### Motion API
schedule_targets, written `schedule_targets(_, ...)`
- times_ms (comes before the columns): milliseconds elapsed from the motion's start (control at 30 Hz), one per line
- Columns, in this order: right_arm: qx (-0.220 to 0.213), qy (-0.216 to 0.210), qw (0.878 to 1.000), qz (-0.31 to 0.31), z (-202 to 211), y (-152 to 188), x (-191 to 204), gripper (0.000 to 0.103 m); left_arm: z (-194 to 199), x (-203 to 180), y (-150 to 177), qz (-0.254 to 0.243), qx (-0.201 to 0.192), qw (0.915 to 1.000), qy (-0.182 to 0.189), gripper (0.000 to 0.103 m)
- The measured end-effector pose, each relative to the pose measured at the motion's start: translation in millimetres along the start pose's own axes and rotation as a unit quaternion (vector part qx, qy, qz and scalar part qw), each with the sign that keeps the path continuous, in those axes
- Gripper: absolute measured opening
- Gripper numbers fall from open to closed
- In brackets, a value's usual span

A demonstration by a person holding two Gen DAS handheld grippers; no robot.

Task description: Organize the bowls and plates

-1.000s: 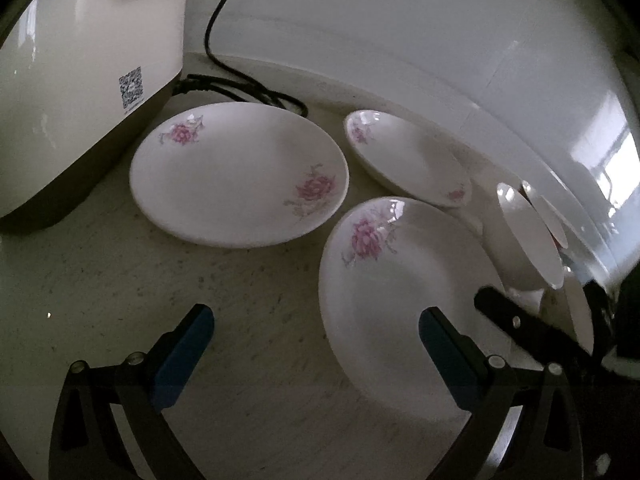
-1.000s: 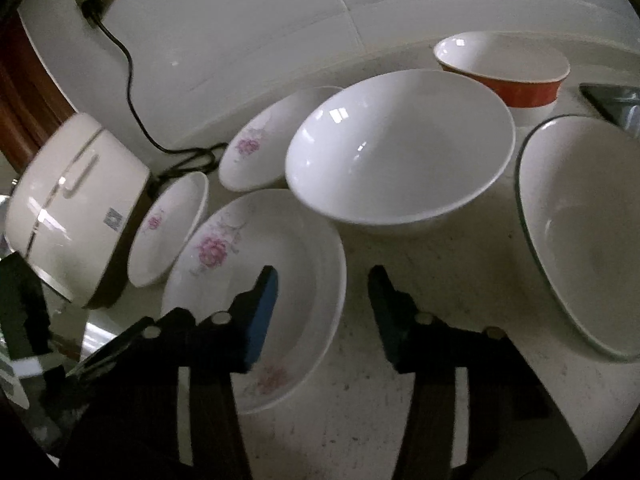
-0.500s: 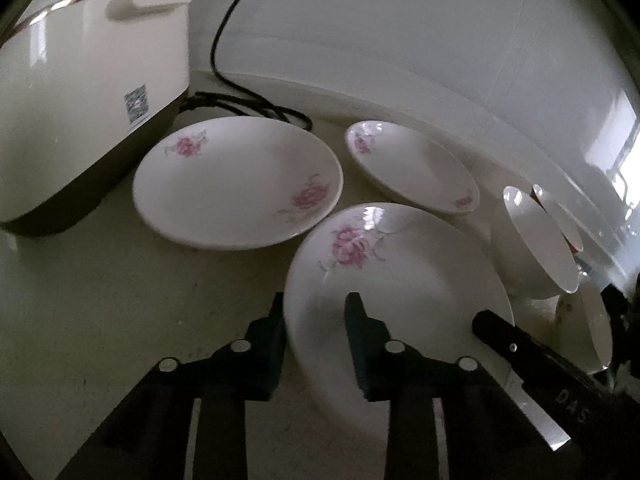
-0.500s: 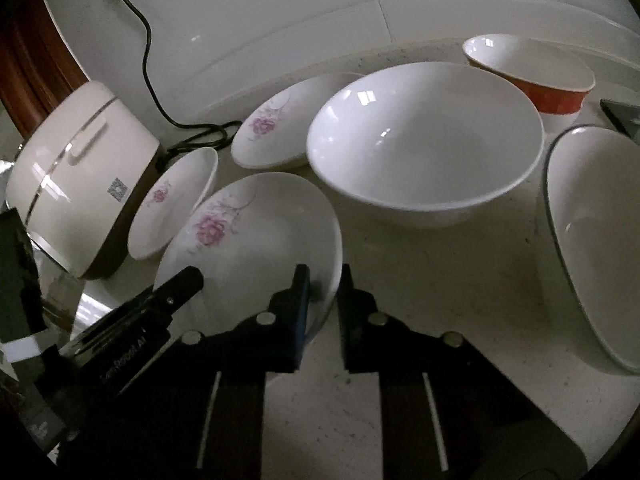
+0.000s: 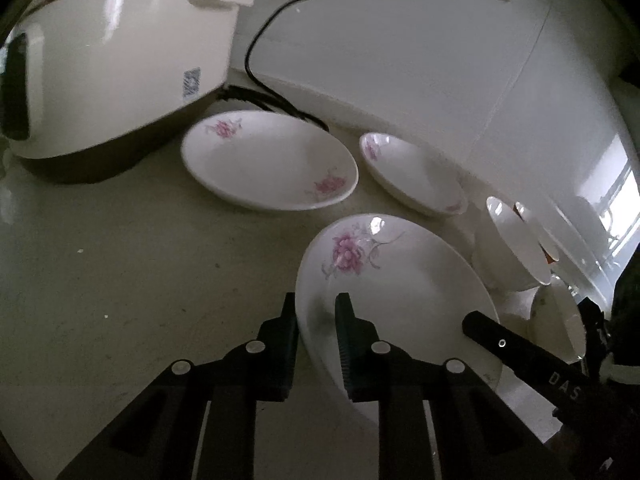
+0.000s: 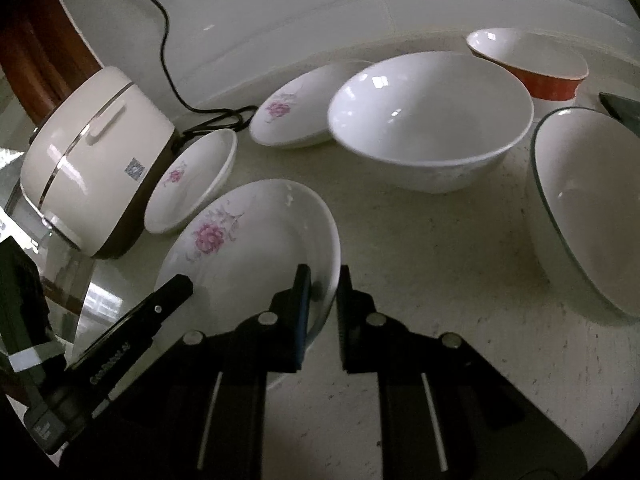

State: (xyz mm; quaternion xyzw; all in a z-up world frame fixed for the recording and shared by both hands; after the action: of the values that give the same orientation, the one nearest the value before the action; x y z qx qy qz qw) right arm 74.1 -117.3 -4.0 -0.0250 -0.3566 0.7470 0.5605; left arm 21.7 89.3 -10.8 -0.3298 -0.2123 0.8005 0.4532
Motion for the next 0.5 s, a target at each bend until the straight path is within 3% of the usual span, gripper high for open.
schedule_targets(500,-0.004,-0.060,0.994,0.087,4.2,20.0,63.5,0.016,60.1,52.9,16.0,0.014,-0.063,0.9971,-0.040,0.019)
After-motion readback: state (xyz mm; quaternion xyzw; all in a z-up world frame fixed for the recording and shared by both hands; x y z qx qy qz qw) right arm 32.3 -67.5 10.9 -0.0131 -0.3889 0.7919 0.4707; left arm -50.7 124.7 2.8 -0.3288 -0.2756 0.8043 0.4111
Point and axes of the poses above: each gripper's, at about its wrist camera, not at the fingertips, and z roughly against the way its jaws point, x to its left, y to its underside, the point moved 3 cm from there along -z, roughly the way its jaws point, and after that the axes turned 2 degrees about y, right-handed, at the moved point
